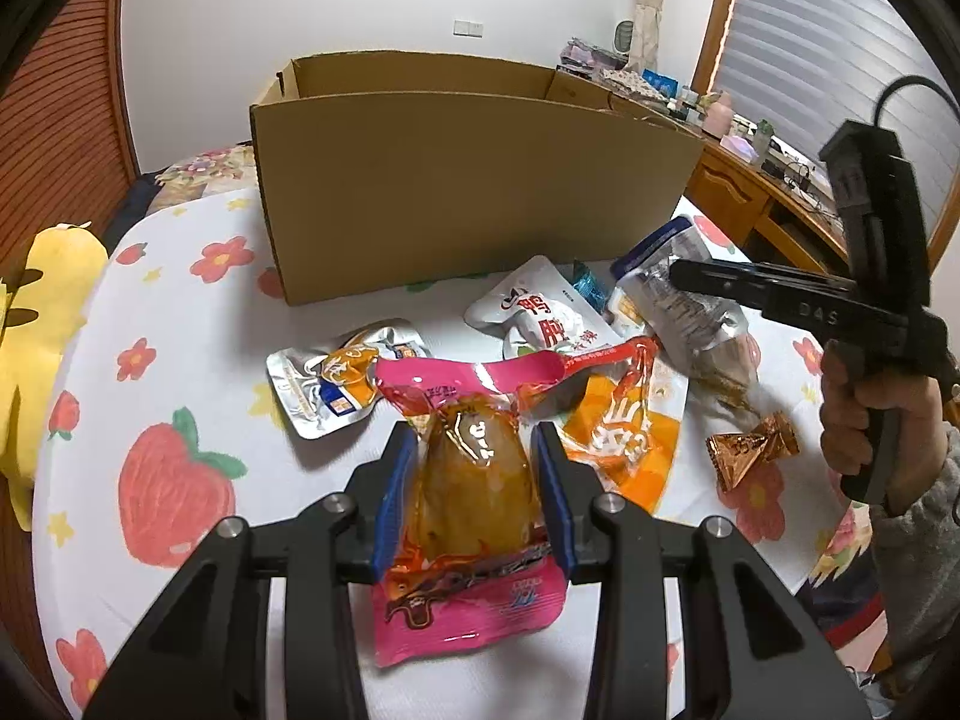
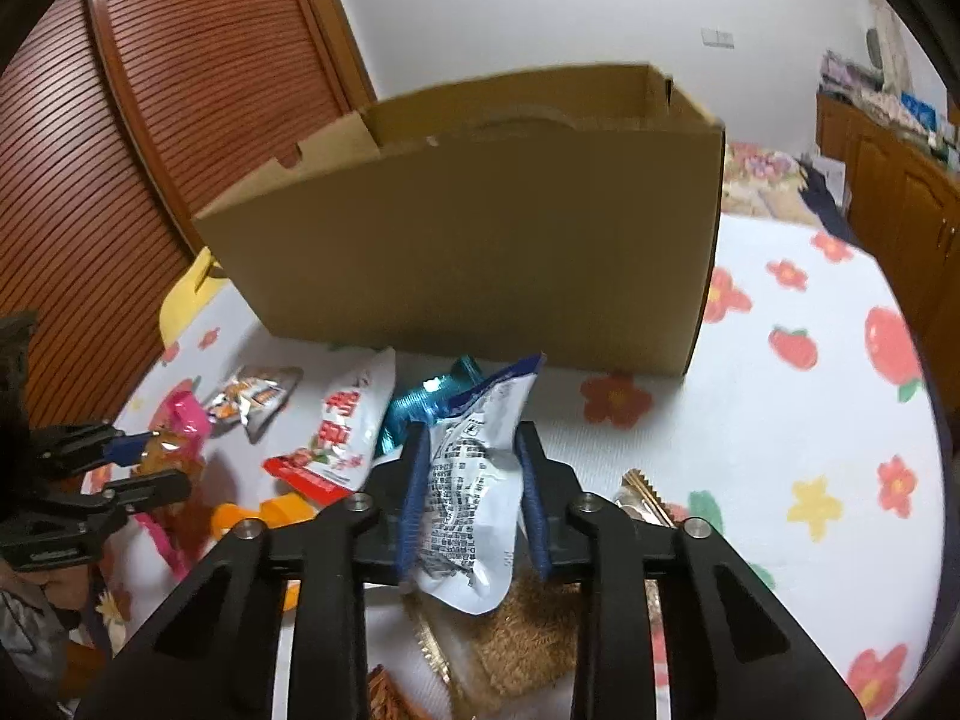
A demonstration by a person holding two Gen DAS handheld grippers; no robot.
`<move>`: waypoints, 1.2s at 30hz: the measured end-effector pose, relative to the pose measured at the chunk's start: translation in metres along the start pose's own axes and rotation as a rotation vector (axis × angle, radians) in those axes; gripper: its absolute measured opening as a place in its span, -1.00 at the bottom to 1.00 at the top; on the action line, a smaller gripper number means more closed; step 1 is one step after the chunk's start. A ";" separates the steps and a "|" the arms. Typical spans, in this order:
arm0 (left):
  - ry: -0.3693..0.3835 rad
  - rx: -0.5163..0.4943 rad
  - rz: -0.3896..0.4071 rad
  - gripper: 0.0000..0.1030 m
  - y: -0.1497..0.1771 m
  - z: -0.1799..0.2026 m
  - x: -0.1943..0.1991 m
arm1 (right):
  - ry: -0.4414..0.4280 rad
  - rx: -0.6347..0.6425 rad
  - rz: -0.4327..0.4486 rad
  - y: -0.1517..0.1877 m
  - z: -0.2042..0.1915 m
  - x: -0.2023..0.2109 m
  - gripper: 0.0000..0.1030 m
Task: Organize snacks
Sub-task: 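Lift both packs over the box and open both tools to drop them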
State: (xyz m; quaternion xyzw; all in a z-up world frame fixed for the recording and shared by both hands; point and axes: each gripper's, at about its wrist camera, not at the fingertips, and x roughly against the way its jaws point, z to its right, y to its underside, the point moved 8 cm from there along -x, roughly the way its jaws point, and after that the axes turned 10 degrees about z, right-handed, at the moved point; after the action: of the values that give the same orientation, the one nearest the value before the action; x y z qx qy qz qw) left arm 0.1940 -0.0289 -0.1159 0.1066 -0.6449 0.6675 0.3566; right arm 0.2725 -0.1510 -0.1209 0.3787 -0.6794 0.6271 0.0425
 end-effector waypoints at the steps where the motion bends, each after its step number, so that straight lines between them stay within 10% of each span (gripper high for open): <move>1: 0.000 0.001 0.002 -0.27 -0.001 0.000 0.001 | 0.002 0.010 0.009 -0.002 -0.002 0.003 -0.76; 36: -0.010 -0.017 0.220 -0.26 -0.098 0.005 0.042 | -0.063 0.121 0.210 -0.059 -0.053 0.088 -0.75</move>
State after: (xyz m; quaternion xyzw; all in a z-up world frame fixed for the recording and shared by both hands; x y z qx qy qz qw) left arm 0.2224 -0.0277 -0.0132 0.0353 -0.6602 0.6965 0.2789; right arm 0.2216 -0.1402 -0.0141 0.3266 -0.6771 0.6560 -0.0677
